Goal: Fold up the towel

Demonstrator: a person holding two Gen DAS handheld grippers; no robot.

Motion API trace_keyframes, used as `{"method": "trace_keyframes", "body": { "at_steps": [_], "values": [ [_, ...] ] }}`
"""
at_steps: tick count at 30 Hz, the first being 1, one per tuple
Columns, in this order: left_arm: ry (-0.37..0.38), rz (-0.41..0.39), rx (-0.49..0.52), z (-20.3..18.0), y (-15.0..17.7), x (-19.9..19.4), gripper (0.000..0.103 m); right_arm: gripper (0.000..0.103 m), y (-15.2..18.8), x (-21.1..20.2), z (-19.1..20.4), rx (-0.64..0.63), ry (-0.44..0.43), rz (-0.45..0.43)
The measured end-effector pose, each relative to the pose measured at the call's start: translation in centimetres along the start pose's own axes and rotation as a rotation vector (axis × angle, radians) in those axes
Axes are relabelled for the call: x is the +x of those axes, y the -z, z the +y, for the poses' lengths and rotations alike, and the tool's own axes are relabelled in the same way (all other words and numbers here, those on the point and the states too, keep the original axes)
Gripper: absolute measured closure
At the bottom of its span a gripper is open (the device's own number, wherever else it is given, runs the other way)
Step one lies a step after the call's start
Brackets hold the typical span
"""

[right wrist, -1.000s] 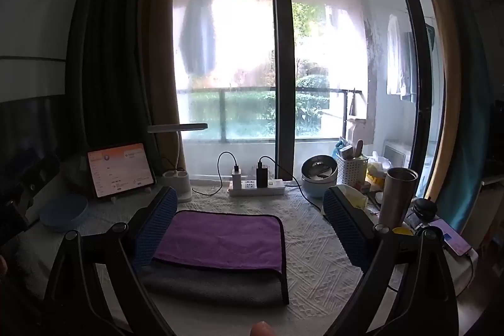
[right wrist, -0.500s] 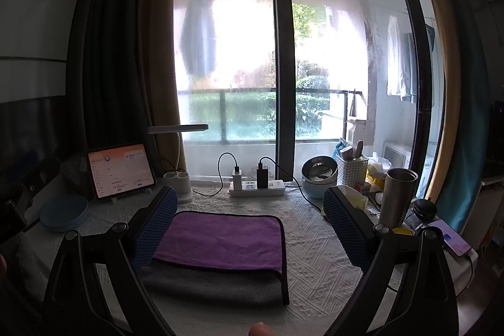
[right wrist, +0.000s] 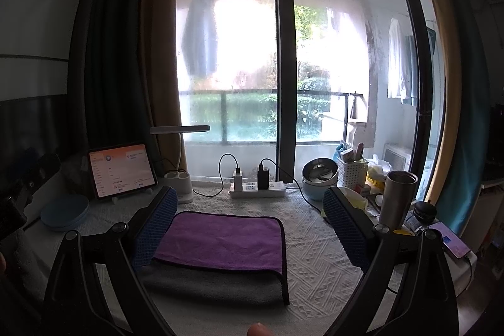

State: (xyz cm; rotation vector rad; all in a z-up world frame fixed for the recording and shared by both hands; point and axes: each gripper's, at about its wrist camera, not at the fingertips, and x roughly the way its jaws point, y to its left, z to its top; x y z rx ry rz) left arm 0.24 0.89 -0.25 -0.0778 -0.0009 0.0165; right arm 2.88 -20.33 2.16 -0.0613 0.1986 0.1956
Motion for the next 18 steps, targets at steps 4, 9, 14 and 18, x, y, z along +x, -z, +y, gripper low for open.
{"method": "trace_keyframes", "body": {
  "at_steps": [4,9,14,18],
  "values": [
    [0.0,0.0,0.002,-0.03,-0.02,0.03,0.0,0.007,0.02,-0.08,0.03,0.0,0.0,0.0],
    [0.004,0.003,-0.001,0.04,-0.01,0.05,0.0,0.007,0.01,-0.11,0.21,0.0,-0.001,0.0],
    [0.003,0.003,-0.003,0.08,-0.07,0.06,0.0,0.007,-0.02,-0.1,0.25,0.0,-0.001,0.001],
    [0.004,0.005,-0.002,0.05,-0.06,0.07,0.0,0.007,-0.04,-0.09,0.24,-0.001,-0.001,0.0]
  ]
}}
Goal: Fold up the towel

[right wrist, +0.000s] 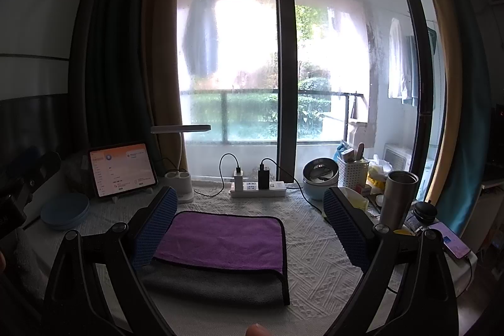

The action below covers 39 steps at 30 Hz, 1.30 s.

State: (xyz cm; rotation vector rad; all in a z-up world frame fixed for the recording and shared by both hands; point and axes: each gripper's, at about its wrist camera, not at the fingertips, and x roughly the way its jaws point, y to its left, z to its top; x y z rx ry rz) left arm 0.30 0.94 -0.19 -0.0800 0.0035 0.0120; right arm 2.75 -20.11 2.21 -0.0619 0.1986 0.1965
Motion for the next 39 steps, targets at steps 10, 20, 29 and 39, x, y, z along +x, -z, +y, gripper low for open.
{"method": "trace_keyframes", "body": {
  "at_steps": [10,20,29,39],
  "values": [
    [0.0,0.001,-0.002,0.1,0.0,0.0,0.0,0.007,0.1,0.0,0.0,0.002,0.0,0.002],
    [0.0,0.001,-0.002,0.1,0.0,0.0,0.0,0.007,0.1,0.0,-0.1,0.001,0.0,0.004],
    [0.001,0.007,-0.003,-0.1,0.0,0.2,0.0,0.007,0.6,0.0,-0.2,0.003,-0.003,0.007],
    [0.002,0.058,-0.004,-0.5,0.7,1.7,0.0,0.007,1.5,0.9,-0.8,0.018,-0.001,0.036]
  ]
}}
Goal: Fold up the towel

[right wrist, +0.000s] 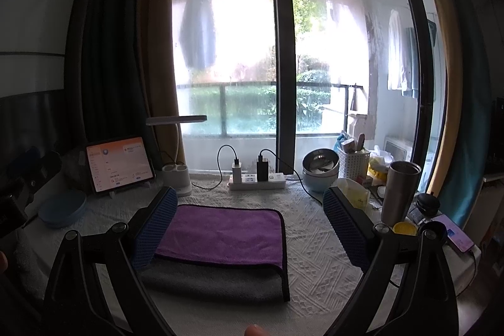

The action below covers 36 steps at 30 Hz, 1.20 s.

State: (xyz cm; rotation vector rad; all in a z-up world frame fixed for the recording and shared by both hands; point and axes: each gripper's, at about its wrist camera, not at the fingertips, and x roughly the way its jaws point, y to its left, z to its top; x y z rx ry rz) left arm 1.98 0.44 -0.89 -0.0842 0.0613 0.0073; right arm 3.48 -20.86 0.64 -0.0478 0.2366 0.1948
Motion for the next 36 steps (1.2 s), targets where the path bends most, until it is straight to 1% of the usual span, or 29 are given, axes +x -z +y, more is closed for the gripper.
{"method": "trace_keyframes", "body": {
  "at_steps": [10,17,24,29,34,36],
  "values": [
    [0.001,0.1,-0.006,-0.2,1.5,3.0,0.0,0.007,1.5,2.8,-1.4,0.028,0.0,0.08],
    [-0.014,0.198,-0.013,0.3,3.7,5.8,0.0,0.007,2.9,5.6,-2.0,0.042,-0.007,0.156],
    [-0.029,0.278,-0.015,0.8,5.8,8.2,0.0,0.007,4.2,8.1,-2.5,0.052,-0.016,0.212],
    [-0.043,0.356,-0.016,1.1,7.9,10.2,0.0,0.012,5.5,9.9,-3.1,0.053,-0.017,0.265],
    [-0.065,0.447,-0.04,2.2,10.6,12.1,0.001,0.015,6.9,11.8,-3.8,0.055,-0.019,0.324],
    [-0.069,0.48,-0.046,2.3,11.5,12.6,0.001,0.019,7.4,12.5,-4.0,0.053,-0.023,0.345]
  ]
}}
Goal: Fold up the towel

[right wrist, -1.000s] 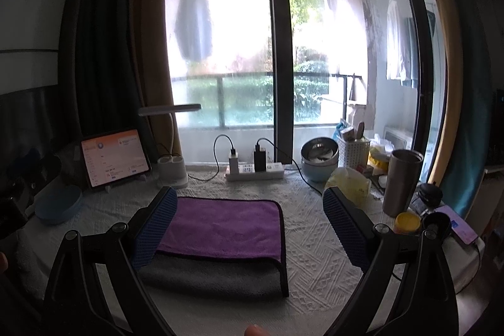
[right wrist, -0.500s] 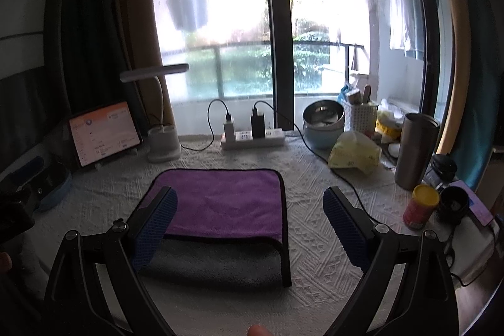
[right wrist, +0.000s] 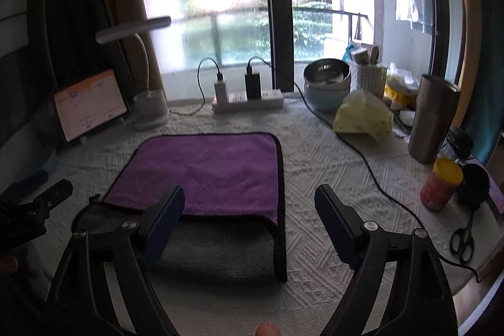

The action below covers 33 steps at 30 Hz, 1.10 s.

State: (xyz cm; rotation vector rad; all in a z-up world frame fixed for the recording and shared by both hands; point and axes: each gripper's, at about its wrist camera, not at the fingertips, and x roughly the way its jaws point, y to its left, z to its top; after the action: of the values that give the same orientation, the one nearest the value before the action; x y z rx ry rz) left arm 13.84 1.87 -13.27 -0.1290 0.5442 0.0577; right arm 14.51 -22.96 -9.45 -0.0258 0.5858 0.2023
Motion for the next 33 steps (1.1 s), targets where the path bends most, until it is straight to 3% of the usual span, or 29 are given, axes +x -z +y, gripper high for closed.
{"method": "trace_keyframes", "body": {
  "at_steps": [10,16,21,28,33],
  "values": [
    [0.021,0.161,-0.026,0.5,1.9,4.0,0.006,0.025,1.4,3.9,-1.4,0.017,-0.005,0.087],
    [0.032,0.234,-0.035,0.5,2.6,5.5,0.02,0.028,2.1,5.7,-2.1,0.034,-0.028,0.152],
    [0.037,0.286,-0.034,0.5,3.1,6.5,0.042,0.034,2.7,7.2,-2.4,0.041,-0.049,0.205],
    [0.012,0.278,0.023,-0.2,3.5,6.4,0.06,0.042,3.5,8.5,-1.9,0.021,-0.07,0.261],
    [0.0,0.26,0.049,-0.6,3.7,6.1,0.067,0.064,4.0,8.6,-1.0,-0.032,-0.065,0.269]
  ]
}}
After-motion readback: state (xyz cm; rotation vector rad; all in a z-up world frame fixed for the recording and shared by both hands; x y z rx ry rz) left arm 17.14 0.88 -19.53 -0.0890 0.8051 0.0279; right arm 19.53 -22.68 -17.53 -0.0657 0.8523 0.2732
